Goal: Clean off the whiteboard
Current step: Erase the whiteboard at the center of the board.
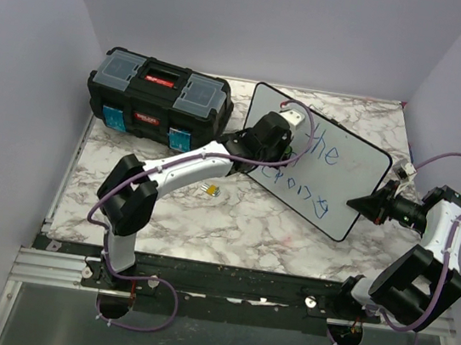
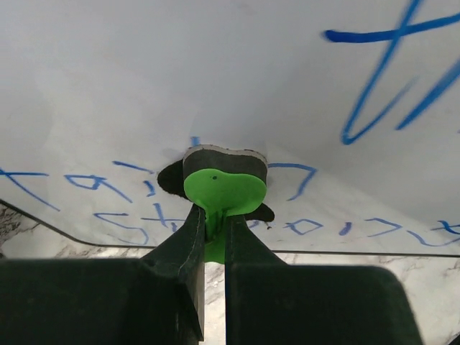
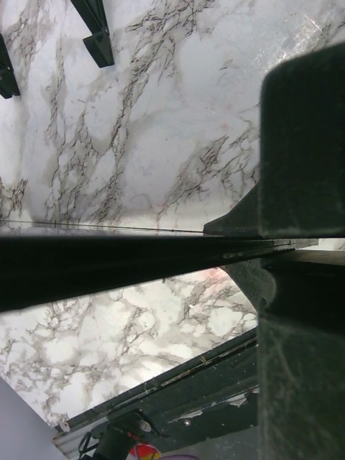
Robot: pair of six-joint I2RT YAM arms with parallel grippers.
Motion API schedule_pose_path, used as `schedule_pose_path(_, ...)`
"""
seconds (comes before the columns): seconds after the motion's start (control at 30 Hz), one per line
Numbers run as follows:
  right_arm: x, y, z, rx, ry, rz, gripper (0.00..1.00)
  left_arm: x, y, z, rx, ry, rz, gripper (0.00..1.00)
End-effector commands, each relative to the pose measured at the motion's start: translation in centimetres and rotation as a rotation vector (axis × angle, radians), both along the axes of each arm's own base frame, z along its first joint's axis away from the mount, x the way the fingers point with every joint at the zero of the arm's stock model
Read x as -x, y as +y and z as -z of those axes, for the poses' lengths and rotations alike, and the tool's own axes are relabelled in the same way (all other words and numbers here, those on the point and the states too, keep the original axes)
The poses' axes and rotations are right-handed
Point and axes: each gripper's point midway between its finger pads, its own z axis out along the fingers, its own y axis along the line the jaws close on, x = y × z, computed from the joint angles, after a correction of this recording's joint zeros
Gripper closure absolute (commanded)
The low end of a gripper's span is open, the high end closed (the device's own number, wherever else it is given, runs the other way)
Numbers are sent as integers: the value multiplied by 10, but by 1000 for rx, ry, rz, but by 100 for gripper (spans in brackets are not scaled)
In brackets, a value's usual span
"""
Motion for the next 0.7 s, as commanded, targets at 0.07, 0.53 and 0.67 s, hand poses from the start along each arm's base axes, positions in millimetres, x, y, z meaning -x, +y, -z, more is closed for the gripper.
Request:
schedule_pose_path(0.07, 2, 7, -8, -21, -43, -11, 99, -19, 21, 0, 15, 4, -59, 100)
schedule_pose_path(0.53, 2, 8, -9, -21, -44, -11, 99, 0, -24, -28, 100, -7, 35, 100)
schedule_pose_path(0.67, 2, 7, -9, -20, -44, -11, 99, 1, -31, -31, 100, -9, 48, 100)
